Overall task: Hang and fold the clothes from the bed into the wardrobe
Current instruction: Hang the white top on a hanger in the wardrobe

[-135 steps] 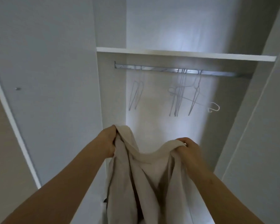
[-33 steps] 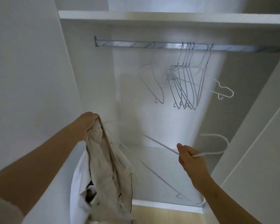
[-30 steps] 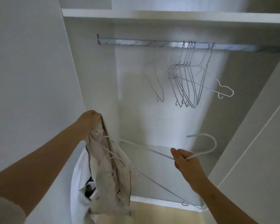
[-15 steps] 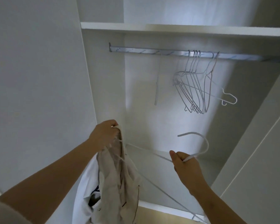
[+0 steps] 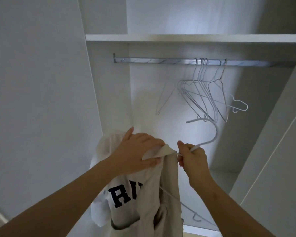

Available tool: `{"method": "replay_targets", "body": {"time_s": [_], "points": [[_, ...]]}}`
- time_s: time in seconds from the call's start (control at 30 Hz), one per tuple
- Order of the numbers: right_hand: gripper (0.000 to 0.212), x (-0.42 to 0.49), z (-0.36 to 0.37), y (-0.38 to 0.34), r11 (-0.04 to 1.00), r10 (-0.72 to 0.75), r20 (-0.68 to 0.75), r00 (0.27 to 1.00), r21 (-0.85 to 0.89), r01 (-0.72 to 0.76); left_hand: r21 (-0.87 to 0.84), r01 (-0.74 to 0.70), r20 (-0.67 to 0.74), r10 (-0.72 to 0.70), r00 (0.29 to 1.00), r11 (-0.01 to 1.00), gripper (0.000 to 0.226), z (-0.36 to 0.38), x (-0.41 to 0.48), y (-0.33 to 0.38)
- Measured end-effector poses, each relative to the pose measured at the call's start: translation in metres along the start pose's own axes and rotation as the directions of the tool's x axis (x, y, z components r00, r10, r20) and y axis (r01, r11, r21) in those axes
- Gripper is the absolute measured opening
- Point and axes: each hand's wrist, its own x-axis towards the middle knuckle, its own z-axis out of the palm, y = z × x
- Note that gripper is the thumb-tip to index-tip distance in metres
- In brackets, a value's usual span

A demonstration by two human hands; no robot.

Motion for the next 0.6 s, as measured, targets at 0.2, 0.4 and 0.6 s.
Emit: {"method": "replay_targets", "body": {"time_s": [0.2,0.4,0.6], "points": [[0.034,-0.003,-0.01,-0.014,0.945,-0.275,-0.029,0.961,-0.193,0.265,0.009,-0.073,-0.231,0.073,0.97,0.997,0.029,0.006,0.015,0.005],[0.021,-0.021,-0.023,0.02,0.715,-0.672,-0.037,0.74,-0.292,0.635,-0.186,0.089,-0.417,-0.16,0.895,0.979,0.031,-0.011,0.031,0.006],[0.053,-0.013,-0.036,0.064,0.859,-0.109,0.219,0.97,-0.47,0.203,-0.315,-0.024,-0.535,-0.157,0.83,0.949,0.026,-0.056,0.027,0.004]]}}
